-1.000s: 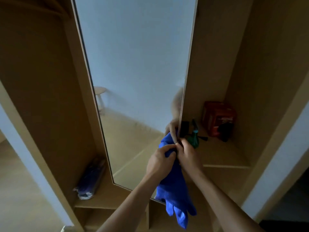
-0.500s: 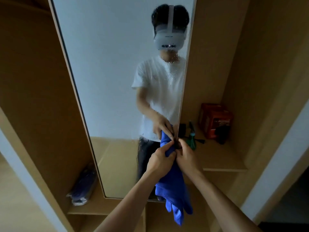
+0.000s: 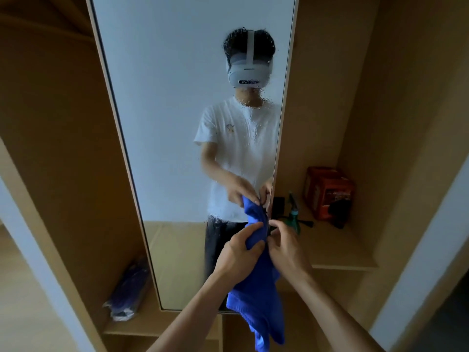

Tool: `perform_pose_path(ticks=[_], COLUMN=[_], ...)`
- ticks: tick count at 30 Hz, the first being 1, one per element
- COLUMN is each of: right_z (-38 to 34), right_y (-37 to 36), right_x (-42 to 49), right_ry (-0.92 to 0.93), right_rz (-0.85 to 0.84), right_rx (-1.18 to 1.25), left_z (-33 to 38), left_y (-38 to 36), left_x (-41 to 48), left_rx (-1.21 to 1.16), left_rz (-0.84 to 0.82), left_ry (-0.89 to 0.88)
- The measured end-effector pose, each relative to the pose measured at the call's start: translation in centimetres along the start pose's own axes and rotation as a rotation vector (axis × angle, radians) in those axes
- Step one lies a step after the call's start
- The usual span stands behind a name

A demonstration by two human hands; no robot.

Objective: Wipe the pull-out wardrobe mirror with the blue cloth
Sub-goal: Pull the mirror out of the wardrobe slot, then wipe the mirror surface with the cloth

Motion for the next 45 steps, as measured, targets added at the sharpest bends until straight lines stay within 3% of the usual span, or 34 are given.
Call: perform_pose_path(ticks=[9, 17, 24, 28, 32, 39, 45], right_z=[-2.7, -7.5, -10.2, -11.5, -12.6, -14.8, -16.4], right_y=[0.3, 0.8, -0.6, -1.8, -3.1, -3.6, -2.9], right_x=[-0.8, -2.4, -2.3, -1.8, -1.5, -1.0, 0.0], right_ry=[0.108, -0.019, -0.114, -0.181, -0.210, -0.161, -0.132], right_rz=[-0.009, -0.186, -0.320, -0.481, -0.633, -0.549, -0.327], right_rx=[0.145, 0.559, 0.902, 1.102, 1.217, 1.203, 1.071], left_z=[3.0, 5.1, 5.2, 4.6, 4.2, 3.9, 3.1], left_y=[4.7, 8.8, 11.6, 13.3, 15.1, 17.3, 19.1], left_x=[-2.0, -3.2, -2.9, -2.3, -1.8, -0.4, 0.6], left_rx=[-0.179, -0.516, -0.622, -0.730, -0.836, -0.872, -0.747], left_rz=[0.078, 0.106, 0.111, 0.135, 0.037, -0.041, 0.015], left_ry=[-0.074, -0.129, -0.153, -0.107, -0.098, -0.081, -0.104])
Point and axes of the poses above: each hand's wrist, its own x-axis towards the middle knuckle, its own y-axis out of the back of the hand, z = x × y, the point moved 2 cm from there along x, towards the middle knuckle, and after that the axes turned 1 degree about z, right-handed, at the moved point
